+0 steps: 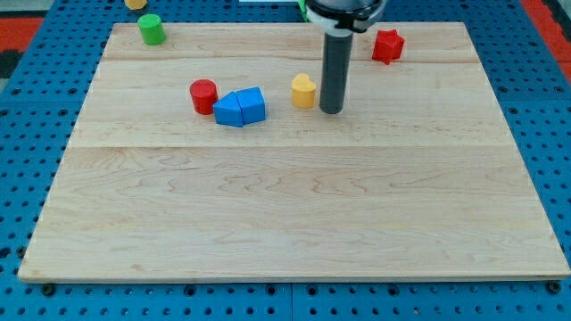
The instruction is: Slide yellow heart to the right side of the blue cube
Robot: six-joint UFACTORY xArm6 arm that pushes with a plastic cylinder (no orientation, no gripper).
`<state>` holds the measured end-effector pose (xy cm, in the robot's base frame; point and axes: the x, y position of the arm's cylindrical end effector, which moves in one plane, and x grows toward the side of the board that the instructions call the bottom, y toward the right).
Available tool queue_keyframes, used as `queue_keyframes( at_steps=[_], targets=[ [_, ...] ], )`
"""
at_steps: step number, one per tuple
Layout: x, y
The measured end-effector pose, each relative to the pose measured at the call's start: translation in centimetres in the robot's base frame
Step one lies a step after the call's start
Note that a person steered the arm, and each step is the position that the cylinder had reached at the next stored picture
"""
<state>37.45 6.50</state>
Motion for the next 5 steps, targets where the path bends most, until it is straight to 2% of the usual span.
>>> queue_keyframes(
  at_steps=[1,2,3,4,5],
  targets=[
    [2.3,0.7],
    [2.0,2.0],
    [-1.3,1.2],
    [-4.7,-4.5],
    [0.7,-6.2]
  ],
)
